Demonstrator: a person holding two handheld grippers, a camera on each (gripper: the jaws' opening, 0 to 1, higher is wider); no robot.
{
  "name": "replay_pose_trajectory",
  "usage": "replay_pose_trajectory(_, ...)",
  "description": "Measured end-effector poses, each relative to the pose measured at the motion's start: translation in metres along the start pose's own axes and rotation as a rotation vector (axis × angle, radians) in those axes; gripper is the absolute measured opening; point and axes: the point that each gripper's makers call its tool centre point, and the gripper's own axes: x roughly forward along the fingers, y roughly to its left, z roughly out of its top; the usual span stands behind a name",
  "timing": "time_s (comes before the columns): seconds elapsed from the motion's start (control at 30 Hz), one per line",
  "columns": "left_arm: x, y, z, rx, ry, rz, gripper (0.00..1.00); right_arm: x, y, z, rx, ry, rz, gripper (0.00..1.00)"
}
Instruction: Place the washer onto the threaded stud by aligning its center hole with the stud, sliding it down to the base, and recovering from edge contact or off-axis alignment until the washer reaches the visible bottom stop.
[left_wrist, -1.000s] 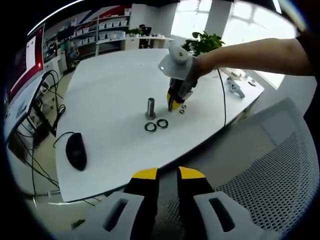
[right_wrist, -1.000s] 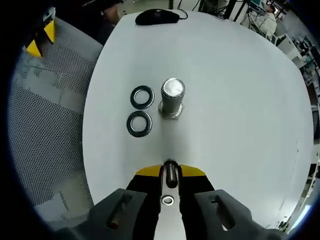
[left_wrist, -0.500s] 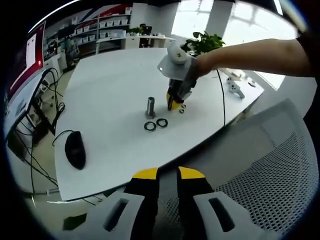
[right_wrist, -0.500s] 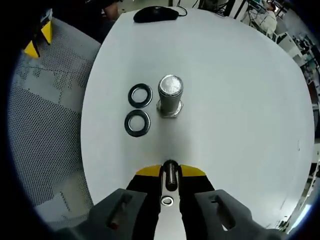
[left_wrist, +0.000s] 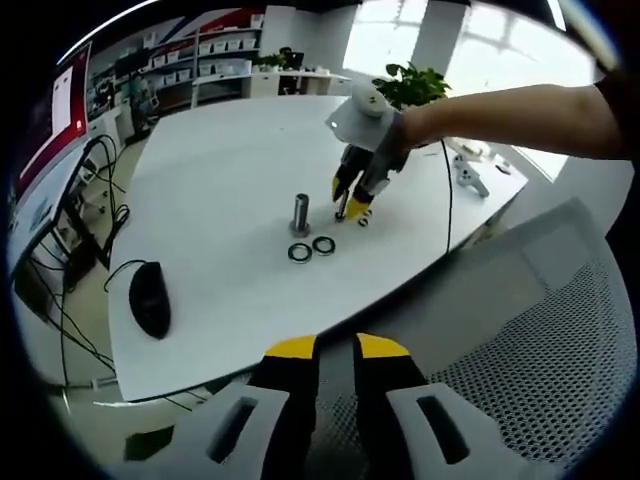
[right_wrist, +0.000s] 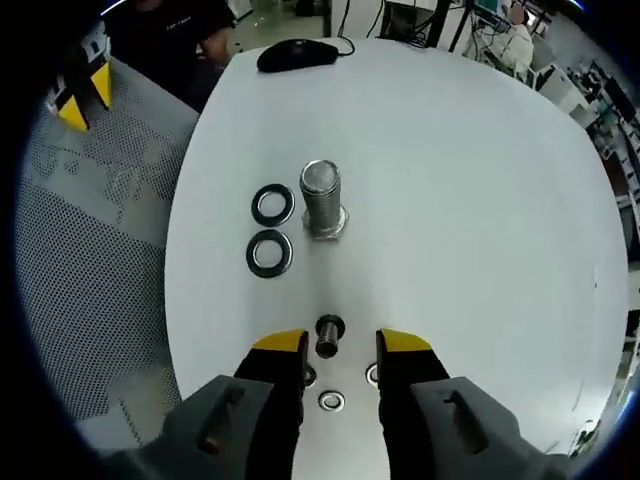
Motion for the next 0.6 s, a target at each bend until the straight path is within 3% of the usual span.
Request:
replay_pose_trajectory(0.4, 0.000, 0.002, 0.000, -0.010, 0.002, 0.008, 0.11, -0.020, -0.002, -0.010, 0.074, -0.075, -0.038, 0.28)
replay_pose_trajectory(0.6, 0.000, 0.002, 0.000, -0.009, 0.003, 0.012, 0.11, -0.019, -0.004, -0.022, 0.099, -0.088, -0.045, 0.28)
